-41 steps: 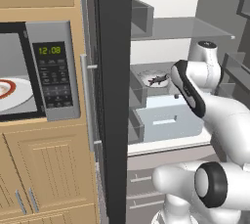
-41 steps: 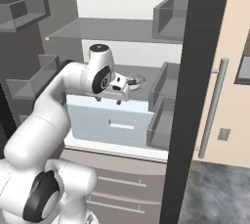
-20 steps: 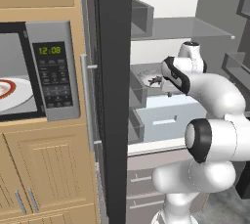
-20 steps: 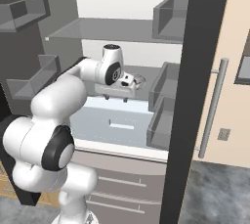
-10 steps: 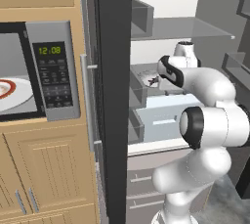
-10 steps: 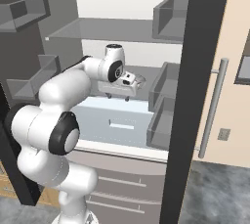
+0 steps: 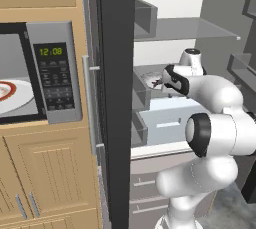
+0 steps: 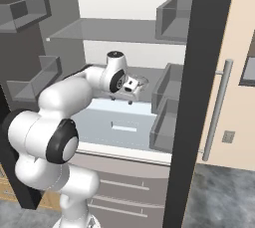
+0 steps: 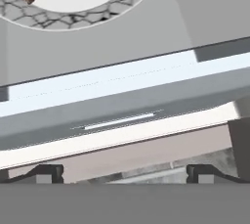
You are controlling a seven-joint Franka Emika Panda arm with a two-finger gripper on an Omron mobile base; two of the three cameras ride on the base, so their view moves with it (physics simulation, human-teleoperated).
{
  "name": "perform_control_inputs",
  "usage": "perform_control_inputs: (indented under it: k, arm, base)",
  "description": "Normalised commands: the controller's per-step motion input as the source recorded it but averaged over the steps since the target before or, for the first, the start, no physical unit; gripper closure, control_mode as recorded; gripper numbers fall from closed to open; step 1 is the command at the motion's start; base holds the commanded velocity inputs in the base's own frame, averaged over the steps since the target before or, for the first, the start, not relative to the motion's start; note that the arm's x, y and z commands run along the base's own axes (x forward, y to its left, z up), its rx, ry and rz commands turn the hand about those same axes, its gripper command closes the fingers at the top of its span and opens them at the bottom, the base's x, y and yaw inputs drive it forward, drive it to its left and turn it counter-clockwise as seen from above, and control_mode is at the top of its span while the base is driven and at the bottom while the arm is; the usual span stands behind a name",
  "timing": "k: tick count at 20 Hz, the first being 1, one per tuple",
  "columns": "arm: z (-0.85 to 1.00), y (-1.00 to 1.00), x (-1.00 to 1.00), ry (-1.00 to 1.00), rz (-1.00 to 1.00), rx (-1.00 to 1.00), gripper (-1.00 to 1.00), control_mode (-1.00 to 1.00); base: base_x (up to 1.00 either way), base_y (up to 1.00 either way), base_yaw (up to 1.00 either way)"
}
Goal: Transport the fish from the fridge to the microwave and turn on the microwave.
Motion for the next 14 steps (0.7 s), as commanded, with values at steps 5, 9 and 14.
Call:
perform_control_inputs:
  k: [5, 9, 14]
  arm:
    - [0.0, 0.0, 0.16, -0.09, -0.14, 0.0, -1.0, -1.0]
    - [0.0, 0.0, 0.27, -0.01, -0.15, 0.0, -1.0, -1.0]
    - [0.0, 0.0, 0.2, -0.06, -0.11, 0.0, -1.0, -1.0]
  base:
    - [0.0, 0.0, 0.0]
    - [0.0, 0.0, 0.0]
    - [0.0, 0.0, 0.0]
